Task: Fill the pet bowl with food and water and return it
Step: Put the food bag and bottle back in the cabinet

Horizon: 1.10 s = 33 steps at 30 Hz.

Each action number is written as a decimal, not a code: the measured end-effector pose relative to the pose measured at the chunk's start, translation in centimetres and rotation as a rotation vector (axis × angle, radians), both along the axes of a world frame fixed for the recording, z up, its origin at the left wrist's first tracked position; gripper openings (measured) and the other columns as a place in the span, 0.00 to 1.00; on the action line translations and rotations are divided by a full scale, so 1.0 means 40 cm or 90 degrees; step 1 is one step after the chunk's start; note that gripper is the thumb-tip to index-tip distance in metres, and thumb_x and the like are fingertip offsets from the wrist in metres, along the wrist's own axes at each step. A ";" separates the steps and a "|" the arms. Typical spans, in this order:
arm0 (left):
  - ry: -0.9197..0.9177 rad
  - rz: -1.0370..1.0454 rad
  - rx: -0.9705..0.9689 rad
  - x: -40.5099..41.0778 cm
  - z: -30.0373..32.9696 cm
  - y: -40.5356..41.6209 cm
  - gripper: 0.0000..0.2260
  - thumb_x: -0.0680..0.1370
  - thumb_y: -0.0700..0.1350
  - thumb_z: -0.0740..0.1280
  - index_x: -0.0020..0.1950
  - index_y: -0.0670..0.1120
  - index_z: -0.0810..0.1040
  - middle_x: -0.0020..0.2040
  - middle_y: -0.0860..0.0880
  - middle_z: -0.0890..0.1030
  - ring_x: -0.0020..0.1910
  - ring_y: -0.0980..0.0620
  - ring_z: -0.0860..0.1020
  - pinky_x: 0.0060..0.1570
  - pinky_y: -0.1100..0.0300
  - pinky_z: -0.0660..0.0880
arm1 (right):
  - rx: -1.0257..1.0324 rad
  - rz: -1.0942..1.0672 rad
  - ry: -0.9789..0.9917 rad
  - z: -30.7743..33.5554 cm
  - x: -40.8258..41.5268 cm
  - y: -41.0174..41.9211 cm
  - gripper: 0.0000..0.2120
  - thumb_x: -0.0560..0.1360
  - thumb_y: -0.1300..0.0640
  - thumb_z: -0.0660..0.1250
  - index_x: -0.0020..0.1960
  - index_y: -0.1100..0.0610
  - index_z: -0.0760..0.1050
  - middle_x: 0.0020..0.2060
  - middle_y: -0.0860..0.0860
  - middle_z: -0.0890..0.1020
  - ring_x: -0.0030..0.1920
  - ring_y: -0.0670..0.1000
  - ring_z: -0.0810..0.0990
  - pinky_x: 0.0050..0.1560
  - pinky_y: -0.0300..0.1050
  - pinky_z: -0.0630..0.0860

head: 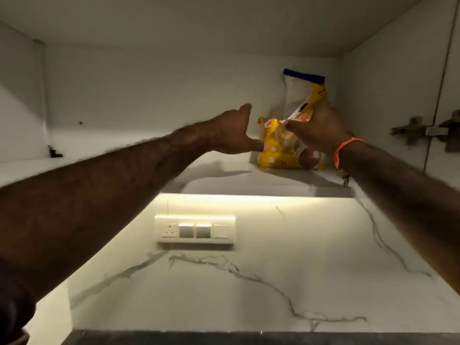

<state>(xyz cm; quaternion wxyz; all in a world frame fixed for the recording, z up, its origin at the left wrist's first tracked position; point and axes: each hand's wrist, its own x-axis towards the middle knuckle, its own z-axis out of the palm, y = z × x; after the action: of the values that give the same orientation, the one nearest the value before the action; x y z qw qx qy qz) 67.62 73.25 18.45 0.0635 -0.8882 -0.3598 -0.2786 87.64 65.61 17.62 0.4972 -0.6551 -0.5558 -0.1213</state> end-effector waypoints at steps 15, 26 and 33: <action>-0.208 0.146 0.137 -0.544 -0.364 -0.305 0.40 0.76 0.71 0.65 0.81 0.51 0.63 0.80 0.51 0.67 0.78 0.52 0.64 0.71 0.60 0.58 | 0.242 0.077 -0.188 -0.356 -0.462 -0.193 0.28 0.74 0.42 0.68 0.69 0.54 0.72 0.67 0.53 0.75 0.70 0.58 0.68 0.60 0.53 0.67; -0.179 0.323 -0.166 -0.881 -0.852 -0.376 0.46 0.69 0.63 0.79 0.79 0.43 0.66 0.77 0.44 0.71 0.76 0.46 0.68 0.73 0.63 0.58 | -0.088 0.390 -0.064 -0.884 -0.810 -0.141 0.35 0.71 0.47 0.76 0.74 0.54 0.67 0.69 0.55 0.73 0.67 0.56 0.72 0.66 0.58 0.74; -0.201 0.341 -0.391 -0.951 -1.100 -0.362 0.51 0.67 0.62 0.80 0.83 0.48 0.59 0.79 0.49 0.68 0.77 0.50 0.68 0.77 0.55 0.64 | -0.520 0.518 0.022 -1.130 -0.963 -0.103 0.57 0.68 0.44 0.75 0.84 0.53 0.43 0.83 0.53 0.55 0.81 0.56 0.56 0.79 0.50 0.60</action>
<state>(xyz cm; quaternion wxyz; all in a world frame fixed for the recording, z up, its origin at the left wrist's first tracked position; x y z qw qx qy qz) 29.59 58.75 -25.54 -0.1897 -0.6873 -0.6493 -0.2649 49.12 61.50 -27.59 0.2199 -0.5295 -0.7565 0.3147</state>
